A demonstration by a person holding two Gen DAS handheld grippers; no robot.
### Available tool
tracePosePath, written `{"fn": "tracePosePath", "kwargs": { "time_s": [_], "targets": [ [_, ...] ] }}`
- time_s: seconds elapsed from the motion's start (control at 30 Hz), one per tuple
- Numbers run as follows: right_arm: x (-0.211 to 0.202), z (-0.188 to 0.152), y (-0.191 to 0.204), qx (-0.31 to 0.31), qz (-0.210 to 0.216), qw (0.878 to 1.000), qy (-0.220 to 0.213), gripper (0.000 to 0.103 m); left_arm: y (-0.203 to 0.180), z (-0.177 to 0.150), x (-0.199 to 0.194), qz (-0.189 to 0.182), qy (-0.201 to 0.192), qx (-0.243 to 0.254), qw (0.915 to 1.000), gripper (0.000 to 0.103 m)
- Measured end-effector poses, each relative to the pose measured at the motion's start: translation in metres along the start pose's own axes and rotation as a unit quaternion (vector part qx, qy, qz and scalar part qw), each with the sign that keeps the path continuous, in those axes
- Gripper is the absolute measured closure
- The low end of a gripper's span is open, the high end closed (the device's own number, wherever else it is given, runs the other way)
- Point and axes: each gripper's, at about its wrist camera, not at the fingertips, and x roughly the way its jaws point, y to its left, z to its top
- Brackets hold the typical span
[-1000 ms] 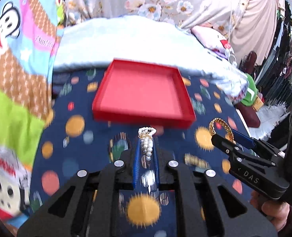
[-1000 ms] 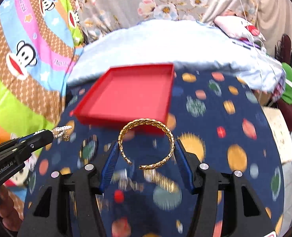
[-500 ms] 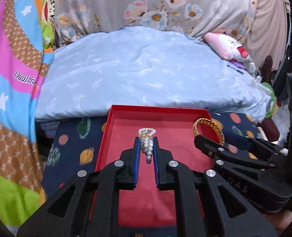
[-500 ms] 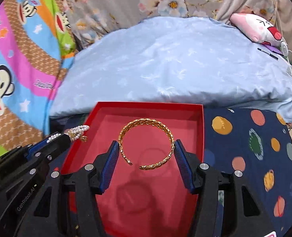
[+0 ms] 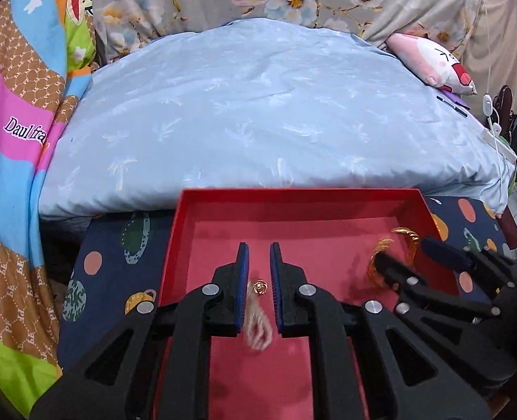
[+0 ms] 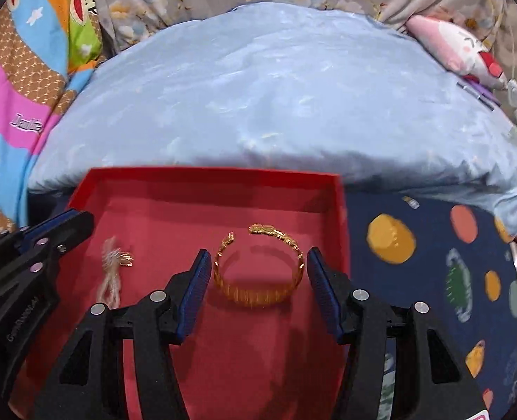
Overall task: Organize jewelry
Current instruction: 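Carry the pearl necklace and gold bangle into the red tray and open both tools, then lift both open tools out of the red tray back over the jewelry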
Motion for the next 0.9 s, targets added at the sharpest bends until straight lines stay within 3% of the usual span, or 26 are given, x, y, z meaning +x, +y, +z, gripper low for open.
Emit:
{"fn": "tracePosePath", "kwargs": {
  "time_s": [0.1,0.2,0.33,0.4,0.53,0.63,0.77,0.9],
  "targets": [
    [0.003,0.006,-0.005,-0.003,0.008,1.000,-0.001,0.050,-0.002,0.003,0.007,0.004,0.003,-0.001,1.0000,0.091],
    [0.005,0.008,-0.001,-0.018,0.005,1.000,0.002,0.043,-0.004,0.005,0.011,0.010,0.007,0.000,0.9999,0.090],
    [-0.002,0.005,0.005,-0.033,-0.005,0.999,-0.013,0.036,-0.002,0.002,0.013,0.022,0.012,-0.009,0.9997,0.070],
    [-0.011,0.003,0.005,-0.033,-0.005,0.999,-0.021,0.034,0.001,0.001,0.008,0.024,0.010,-0.011,0.9996,0.069],
    [-0.042,-0.005,-0.003,-0.021,0.002,0.999,-0.040,0.032,0.015,-0.004,-0.018,0.017,-0.004,-0.026,0.9995,0.067],
    [-0.074,-0.019,-0.012,-0.011,0.009,0.998,-0.057,0.029,0.028,-0.011,-0.046,0.017,-0.018,-0.036,0.9990,0.058],
    [-0.115,-0.051,-0.024,-0.002,0.009,0.998,-0.062,0.028,0.043,-0.038,-0.087,0.017,-0.031,-0.050,0.9981,0.051],
    [-0.147,-0.095,-0.031,0.005,0.013,0.998,-0.055,0.028,0.048,-0.073,-0.118,0.023,-0.028,-0.059,0.9976,0.051]
  ]
}}
